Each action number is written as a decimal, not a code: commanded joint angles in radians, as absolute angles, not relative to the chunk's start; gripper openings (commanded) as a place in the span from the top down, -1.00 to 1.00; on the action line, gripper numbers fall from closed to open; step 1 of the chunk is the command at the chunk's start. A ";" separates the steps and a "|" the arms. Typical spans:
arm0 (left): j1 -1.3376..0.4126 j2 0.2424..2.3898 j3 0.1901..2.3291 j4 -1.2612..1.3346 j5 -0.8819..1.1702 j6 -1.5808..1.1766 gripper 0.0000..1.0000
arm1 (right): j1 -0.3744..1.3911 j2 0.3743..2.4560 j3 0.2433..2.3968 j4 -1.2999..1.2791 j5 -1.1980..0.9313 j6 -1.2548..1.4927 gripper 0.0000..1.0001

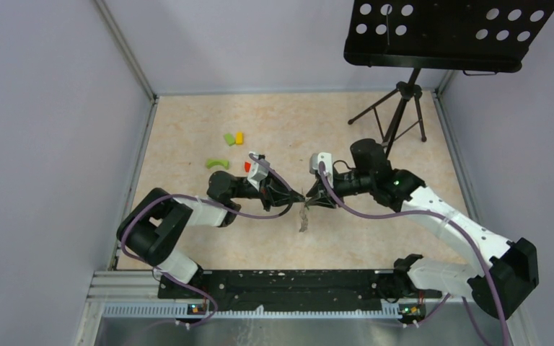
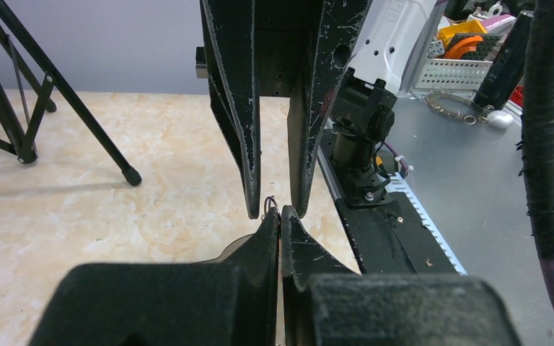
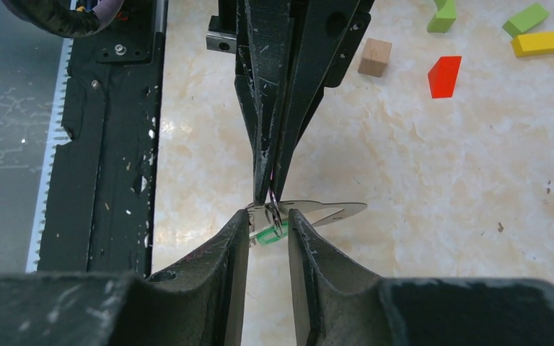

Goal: Put the keys on the keyring
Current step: Adjust the key on the keyring.

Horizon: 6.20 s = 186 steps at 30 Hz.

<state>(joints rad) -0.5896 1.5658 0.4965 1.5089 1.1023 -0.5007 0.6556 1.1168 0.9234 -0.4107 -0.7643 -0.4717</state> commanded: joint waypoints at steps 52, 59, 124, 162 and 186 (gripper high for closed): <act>-0.581 1.362 0.578 0.929 1.078 0.164 0.39 | 0.877 1.405 1.419 -0.946 -0.258 -0.563 1.00; -0.585 1.388 0.581 0.938 1.090 0.159 0.27 | 0.878 1.415 1.434 -0.949 -0.258 -0.555 1.00; -0.575 1.471 0.485 1.528 1.080 -0.403 1.00 | 0.716 1.175 1.109 -0.555 -0.611 -0.480 0.42; -0.561 1.368 0.540 1.109 1.231 0.055 0.20 | 0.745 1.183 1.187 -0.684 -0.491 -0.578 1.00; -0.559 1.140 0.623 -0.261 1.175 1.718 -0.36 | 0.745 1.066 0.925 -0.451 -0.628 -0.575 1.00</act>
<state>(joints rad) -0.5613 1.1675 0.6430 -0.2134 1.1931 1.6276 0.7376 1.1088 0.9291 -0.5251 -0.5972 -0.5587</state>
